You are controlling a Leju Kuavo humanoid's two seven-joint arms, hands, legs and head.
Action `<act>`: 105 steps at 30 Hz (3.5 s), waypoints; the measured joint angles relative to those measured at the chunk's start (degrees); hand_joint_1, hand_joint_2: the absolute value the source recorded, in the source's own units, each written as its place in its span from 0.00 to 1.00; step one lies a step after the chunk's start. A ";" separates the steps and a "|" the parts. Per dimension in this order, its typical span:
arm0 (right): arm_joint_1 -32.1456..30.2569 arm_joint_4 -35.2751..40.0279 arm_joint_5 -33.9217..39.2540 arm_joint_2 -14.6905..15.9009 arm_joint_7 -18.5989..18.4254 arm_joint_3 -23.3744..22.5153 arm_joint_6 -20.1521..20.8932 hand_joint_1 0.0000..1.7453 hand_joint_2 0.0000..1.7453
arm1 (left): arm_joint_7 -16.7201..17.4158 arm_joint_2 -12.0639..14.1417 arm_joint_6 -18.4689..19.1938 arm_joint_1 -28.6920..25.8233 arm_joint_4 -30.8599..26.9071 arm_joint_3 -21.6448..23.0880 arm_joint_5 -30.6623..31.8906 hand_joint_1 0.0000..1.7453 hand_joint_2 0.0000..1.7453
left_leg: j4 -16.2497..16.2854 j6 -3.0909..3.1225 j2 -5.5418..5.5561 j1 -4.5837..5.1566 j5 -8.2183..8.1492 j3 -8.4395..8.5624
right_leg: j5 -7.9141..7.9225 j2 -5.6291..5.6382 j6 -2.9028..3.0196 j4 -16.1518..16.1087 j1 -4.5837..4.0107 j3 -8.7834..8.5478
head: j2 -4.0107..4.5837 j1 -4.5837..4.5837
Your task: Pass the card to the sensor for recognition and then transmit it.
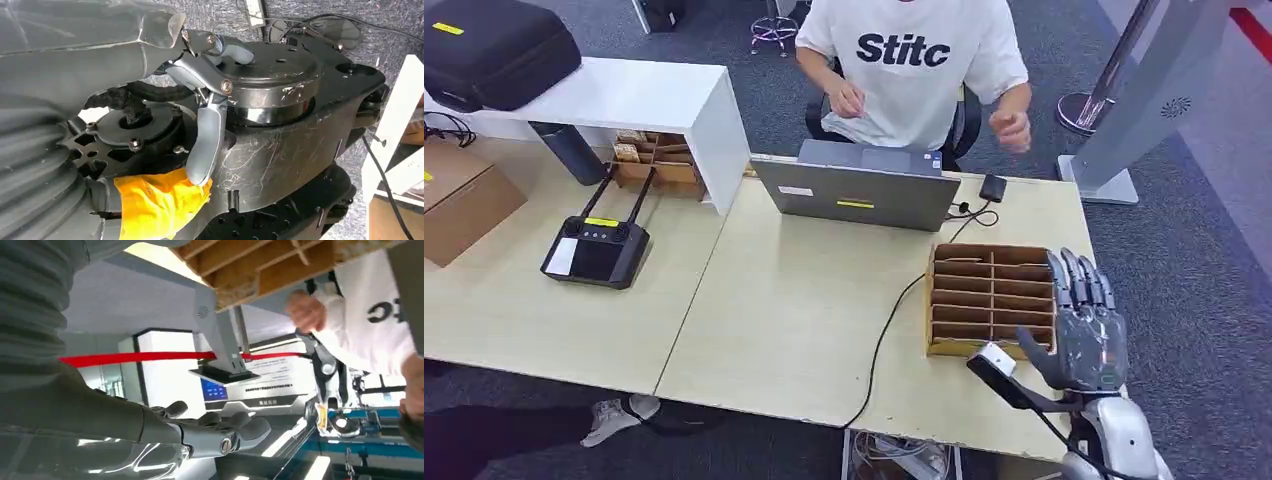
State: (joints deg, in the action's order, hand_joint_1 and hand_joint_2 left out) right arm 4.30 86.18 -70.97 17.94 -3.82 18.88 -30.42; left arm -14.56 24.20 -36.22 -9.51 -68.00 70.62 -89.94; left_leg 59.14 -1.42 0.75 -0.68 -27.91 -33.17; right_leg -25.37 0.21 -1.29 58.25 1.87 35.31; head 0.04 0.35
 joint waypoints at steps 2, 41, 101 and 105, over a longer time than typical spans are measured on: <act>-0.75 -0.53 -0.07 0.79 -0.20 -0.02 -0.55 0.00 1.00 | 0.00 0.00 0.05 -0.02 0.00 0.00 0.00 0.00 1.00 | 0.00 0.00 0.00 0.00 0.00 -0.02 | 0.00 0.00 0.00 0.00 0.00 0.00 | 0.00 -0.02; -2.69 -9.46 -1.53 1.34 1.92 0.15 -3.11 0.00 1.00 | 0.50 0.00 -0.15 -0.27 0.00 -0.04 0.00 0.00 1.00 | 0.00 0.00 -0.01 -0.01 0.00 -0.03 | 0.00 0.01 0.00 0.01 0.00 -0.01 | 0.00 0.00; 2.18 -2.17 2.05 -1.44 5.90 -3.47 -9.29 1.00 1.00 | -0.37 -0.04 1.42 0.04 0.92 0.61 0.00 0.00 1.00 | 0.00 0.00 0.00 0.00 0.01 -0.01 | 0.01 0.00 0.00 0.02 0.00 -0.02 | 0.00 0.00; 2.45 1.26 2.20 -2.27 9.99 -5.69 -9.31 1.00 1.00 | -0.55 -0.18 1.73 0.05 1.20 0.68 0.00 0.00 1.00 | 0.00 0.00 -0.01 0.00 0.01 -0.02 | 0.01 0.02 0.00 0.02 0.01 -0.01 | 0.00 -0.02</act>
State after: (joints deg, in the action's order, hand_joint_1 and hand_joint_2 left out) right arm 6.76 87.44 -68.77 15.67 6.17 13.20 -39.74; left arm -15.10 24.02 -34.49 -9.46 -66.79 71.30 -89.94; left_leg 59.14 -1.43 0.74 -0.68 -27.90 -33.19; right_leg -25.36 0.22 -1.29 58.27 1.88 35.30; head 0.04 0.33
